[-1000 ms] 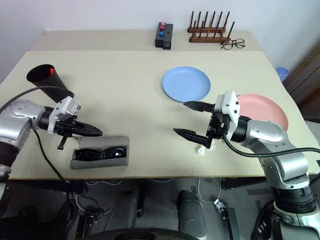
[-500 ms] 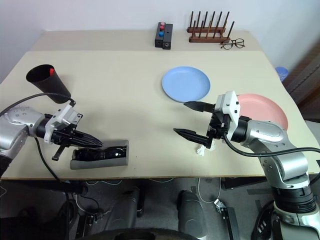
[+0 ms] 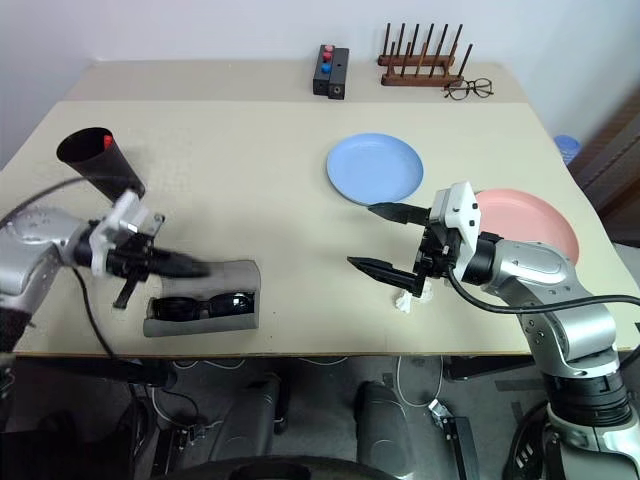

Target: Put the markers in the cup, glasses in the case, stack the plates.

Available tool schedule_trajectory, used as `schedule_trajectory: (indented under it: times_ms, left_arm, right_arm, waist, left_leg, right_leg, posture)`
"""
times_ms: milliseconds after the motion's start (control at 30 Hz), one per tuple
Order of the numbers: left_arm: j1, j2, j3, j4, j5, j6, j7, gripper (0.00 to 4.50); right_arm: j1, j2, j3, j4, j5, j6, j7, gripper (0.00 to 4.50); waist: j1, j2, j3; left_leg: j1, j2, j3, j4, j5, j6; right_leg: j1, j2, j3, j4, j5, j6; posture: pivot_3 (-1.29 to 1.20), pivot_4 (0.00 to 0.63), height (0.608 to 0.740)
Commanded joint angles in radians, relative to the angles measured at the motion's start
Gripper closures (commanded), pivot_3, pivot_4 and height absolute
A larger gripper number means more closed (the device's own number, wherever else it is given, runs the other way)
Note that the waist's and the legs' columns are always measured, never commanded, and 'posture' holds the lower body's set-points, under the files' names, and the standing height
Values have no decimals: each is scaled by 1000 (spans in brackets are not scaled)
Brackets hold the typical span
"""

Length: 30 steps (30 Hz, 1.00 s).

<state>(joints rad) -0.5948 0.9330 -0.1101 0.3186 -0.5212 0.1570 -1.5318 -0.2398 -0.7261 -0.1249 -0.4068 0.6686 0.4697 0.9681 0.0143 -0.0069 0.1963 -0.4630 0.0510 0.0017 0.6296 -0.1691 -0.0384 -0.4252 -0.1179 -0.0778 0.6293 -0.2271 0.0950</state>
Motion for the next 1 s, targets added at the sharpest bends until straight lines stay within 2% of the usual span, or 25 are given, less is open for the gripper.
schedule_trajectory:
  times_ms: [33,233,300,400,633,1000]
  left_arm:
    - [-62,-31,54,106,74,-95,49,4477]
    - [-66,-23,7,206,209,-150,23,4477]
    - [-33,-11,-10,186,220,-95,-16,4477]
    - [29,34,-49,103,167,4,-78,4477]
    - [51,102,-81,3,53,125,-83,4477]
    - [128,170,-93,-117,-31,135,-83,4477]
  right_arm:
    - [-14,-1,-18,-16,-1,-20,-2,0]
    - [-16,1,-15,-15,-4,-21,-3,0]
    - [-15,0,-17,-16,-4,-21,-3,0]
    - [-9,-3,-22,-22,-2,-19,-3,0]
    - [-6,-4,-25,-26,-2,-16,-5,0]
    - [-13,-1,-20,-16,-7,-21,-2,0]
  waist:
    - [-2,0,0]
    - [-2,0,0]
    - [-2,0,0]
    - [-2,0,0]
    - [0,0,0]
    - [-1,0,0]
  left_leg:
    - [0,0,0,0,0,0]
    - [0,0,0,0,0,0]
    - [0,0,0,0,0,0]
    - [0,0,0,0,0,0]
    - [0,0,0,0,0,0]
    - [0,0,0,-1,0,0]
  right_leg:
    - [0,0,0,0,0,0]
    - [0,0,0,1,0,0]
    - [0,0,0,0,0,0]
    - [0,0,0,0,0,0]
    - [0,0,0,-1,0,0]
    - [-1,0,0,0,0,0]
  posture:
    - [0,150,740]
    - [0,150,740]
    - [0,150,740]
    - [0,150,740]
    - [0,150,740]
    - [0,150,740]
